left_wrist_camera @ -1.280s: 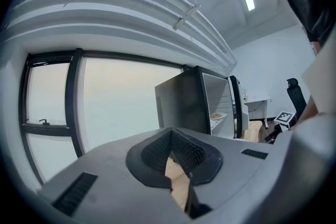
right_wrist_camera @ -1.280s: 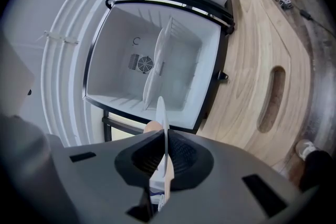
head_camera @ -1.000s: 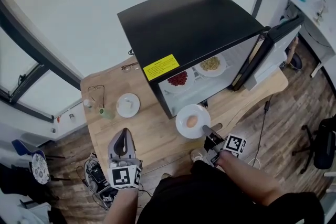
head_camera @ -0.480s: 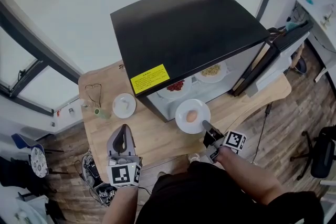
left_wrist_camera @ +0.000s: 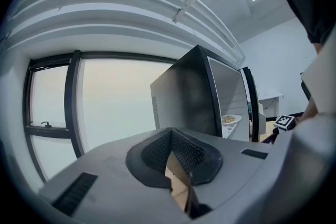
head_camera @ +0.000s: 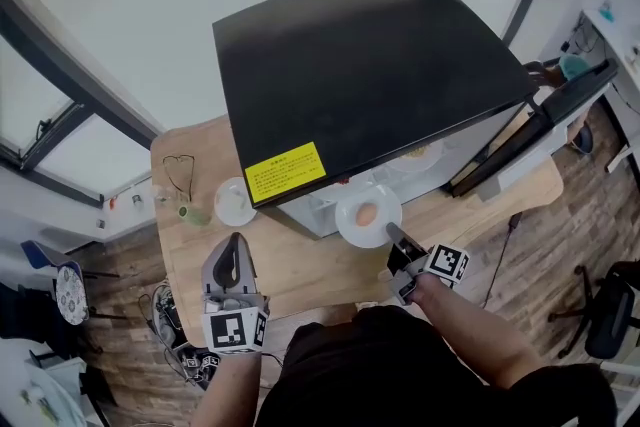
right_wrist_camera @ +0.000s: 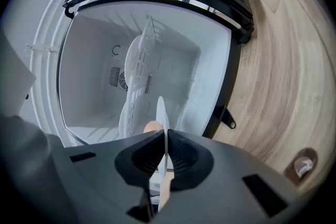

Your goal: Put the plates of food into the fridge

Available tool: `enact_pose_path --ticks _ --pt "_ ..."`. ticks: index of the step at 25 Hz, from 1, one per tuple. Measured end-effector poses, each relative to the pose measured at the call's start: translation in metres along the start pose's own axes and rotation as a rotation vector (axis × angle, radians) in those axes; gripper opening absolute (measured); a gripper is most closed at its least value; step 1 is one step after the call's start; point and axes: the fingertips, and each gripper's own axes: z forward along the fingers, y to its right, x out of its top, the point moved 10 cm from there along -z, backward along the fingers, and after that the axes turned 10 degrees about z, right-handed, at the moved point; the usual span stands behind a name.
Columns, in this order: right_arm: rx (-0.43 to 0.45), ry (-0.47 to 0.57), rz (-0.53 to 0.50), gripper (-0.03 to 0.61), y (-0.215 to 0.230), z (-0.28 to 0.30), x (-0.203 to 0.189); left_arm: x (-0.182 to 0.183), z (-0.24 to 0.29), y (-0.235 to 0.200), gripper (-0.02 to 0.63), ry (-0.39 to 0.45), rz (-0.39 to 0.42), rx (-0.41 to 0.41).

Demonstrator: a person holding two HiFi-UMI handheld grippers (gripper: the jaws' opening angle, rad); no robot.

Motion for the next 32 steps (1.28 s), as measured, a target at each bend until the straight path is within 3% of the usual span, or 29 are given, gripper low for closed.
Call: enact_pose_path --ticks 7,11,20,27,32 --pt "0.032 -0.010 0.012 0.032 0.001 0.031 0.011 0.000 0.011 -0.002 0.005 -0.010 0.012 0.009" --pt "-0.008 -0.013 0.010 0.032 0.001 0.046 0.015 -0.001 0.012 -0.008 0.005 -0.025 0.018 0.021" --pt "-0.005 -0.019 0.017 0.032 0.006 0.080 0.017 -0.010 0.003 -0.026 0.005 -0.073 0.028 0.063" --pt "-0.075 -0.024 -0.027 0.032 0.007 0.101 0.020 -0.018 -0.012 -0.037 0.005 -0.110 0.028 0.094" --pt "-0.168 -0.045 -0.127 0.031 0.000 0.111 0.021 -0.021 -0.023 -0.048 0.005 -0.125 0.029 0.120"
